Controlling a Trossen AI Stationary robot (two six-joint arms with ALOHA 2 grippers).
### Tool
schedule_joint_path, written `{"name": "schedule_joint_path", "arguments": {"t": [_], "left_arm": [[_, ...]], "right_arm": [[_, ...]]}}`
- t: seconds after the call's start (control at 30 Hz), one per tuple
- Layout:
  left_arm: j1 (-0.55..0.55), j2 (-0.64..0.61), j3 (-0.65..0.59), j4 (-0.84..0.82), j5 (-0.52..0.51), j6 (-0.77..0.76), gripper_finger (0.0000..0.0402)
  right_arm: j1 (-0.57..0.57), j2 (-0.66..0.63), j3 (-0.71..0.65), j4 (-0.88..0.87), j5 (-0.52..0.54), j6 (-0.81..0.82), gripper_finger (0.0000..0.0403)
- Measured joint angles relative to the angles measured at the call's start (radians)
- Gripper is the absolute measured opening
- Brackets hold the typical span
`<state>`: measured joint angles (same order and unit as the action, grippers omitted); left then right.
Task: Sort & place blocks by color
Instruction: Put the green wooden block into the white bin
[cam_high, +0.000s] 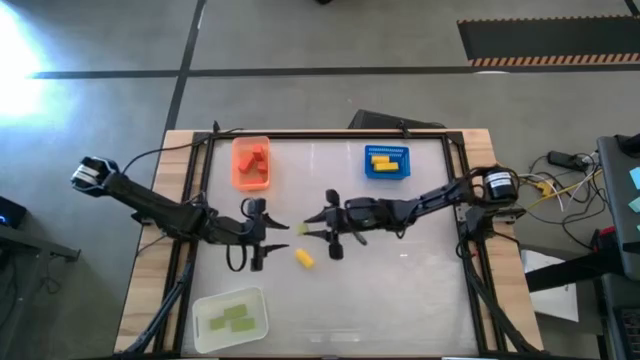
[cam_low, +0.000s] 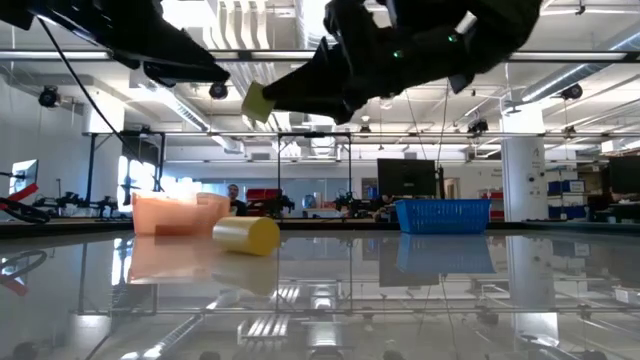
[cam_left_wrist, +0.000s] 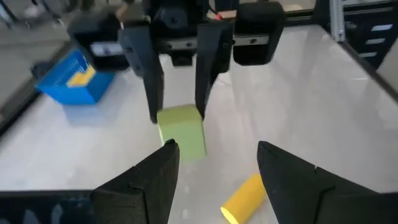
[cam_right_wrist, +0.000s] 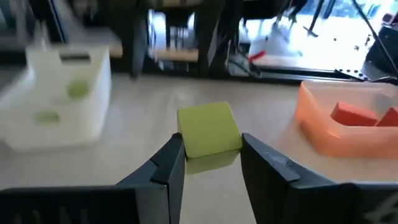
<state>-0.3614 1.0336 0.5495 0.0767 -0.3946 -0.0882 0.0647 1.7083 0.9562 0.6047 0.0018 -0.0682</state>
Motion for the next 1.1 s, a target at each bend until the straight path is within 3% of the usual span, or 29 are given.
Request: {"name": "schedule_joint_path", "arguments": {"t": [0.23, 0.37, 0.6, 1.1], "left_arm": [[0.000, 0.117, 0.007, 0.123, -0.057, 0.238, 0.0200], [0.000, 0.177, 0.016, 0.179, -0.134, 0.380, 0.0207], [0.000, 0.253, 0.016, 0.287, -0.162, 0.586, 0.0236], [-0.019, 0.280, 0.016, 0.342, -0.161, 0.648, 0.0229]], "right_arm": [[-0.005, -0.003, -0.059, 0.126, -0.019, 0.252, 0.0118], [-0.018, -0.003, -0.057, 0.126, -0.114, 0.363, 0.0118], [-0.034, 0.002, -0.047, 0.126, -0.216, 0.487, 0.0118], [-0.046, 0.003, -0.047, 0.088, -0.215, 0.578, 0.0118]]}}
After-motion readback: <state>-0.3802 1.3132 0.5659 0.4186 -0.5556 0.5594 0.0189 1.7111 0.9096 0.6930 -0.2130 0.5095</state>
